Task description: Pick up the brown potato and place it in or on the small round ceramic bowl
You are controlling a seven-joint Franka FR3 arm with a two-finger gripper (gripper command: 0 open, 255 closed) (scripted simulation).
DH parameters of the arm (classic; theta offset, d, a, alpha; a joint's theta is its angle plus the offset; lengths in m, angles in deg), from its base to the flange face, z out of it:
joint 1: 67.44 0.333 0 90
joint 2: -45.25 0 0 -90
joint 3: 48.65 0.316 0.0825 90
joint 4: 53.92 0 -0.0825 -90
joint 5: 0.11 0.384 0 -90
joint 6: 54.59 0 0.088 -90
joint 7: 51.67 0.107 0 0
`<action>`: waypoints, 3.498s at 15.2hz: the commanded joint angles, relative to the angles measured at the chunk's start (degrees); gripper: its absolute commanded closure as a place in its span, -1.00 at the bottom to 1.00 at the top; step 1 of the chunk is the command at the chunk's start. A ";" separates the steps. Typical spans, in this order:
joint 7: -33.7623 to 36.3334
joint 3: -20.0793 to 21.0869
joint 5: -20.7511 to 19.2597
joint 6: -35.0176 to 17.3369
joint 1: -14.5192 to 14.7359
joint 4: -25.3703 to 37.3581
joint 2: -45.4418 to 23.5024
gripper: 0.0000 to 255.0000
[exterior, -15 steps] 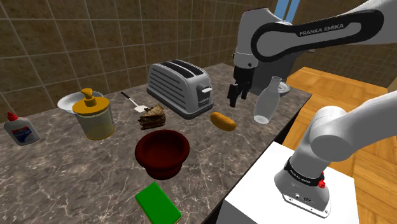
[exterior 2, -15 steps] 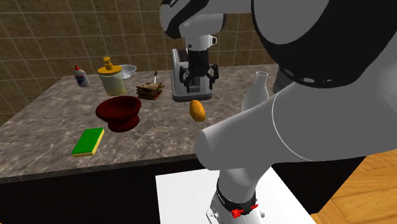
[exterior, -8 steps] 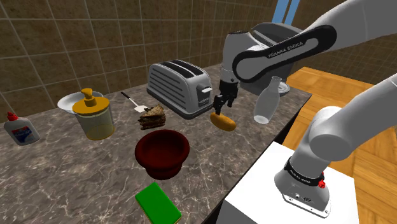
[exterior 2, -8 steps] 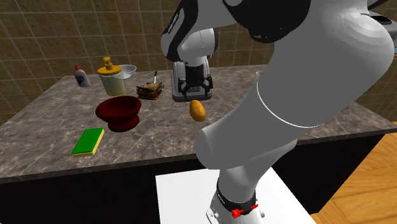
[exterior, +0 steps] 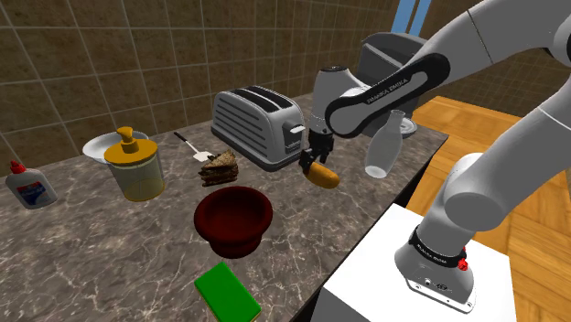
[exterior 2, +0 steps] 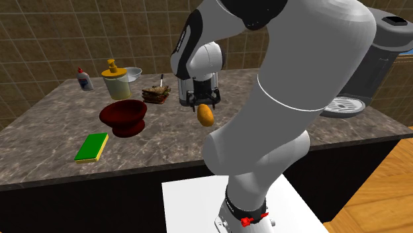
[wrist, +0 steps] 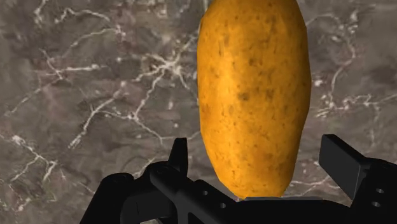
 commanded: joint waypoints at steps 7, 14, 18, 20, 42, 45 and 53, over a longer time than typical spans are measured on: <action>0.23 0.04 -0.35 -2.68 -0.20 -0.91 -1.73 -1.00; 0.23 0.04 -0.35 -2.63 -0.20 -0.88 -1.72 1.00; 0.20 0.02 -0.35 -2.60 -0.21 -0.86 -1.70 1.00; 0.10 -0.01 -0.22 -1.74 -0.14 -0.61 -1.08 1.00; -1.75 -0.75 1.12 17.81 0.43 9.33 8.59 1.00; -1.91 -0.82 1.18 20.30 0.44 11.13 9.28 1.00; -0.82 0.12 1.69 25.57 1.01 15.84 9.80 1.00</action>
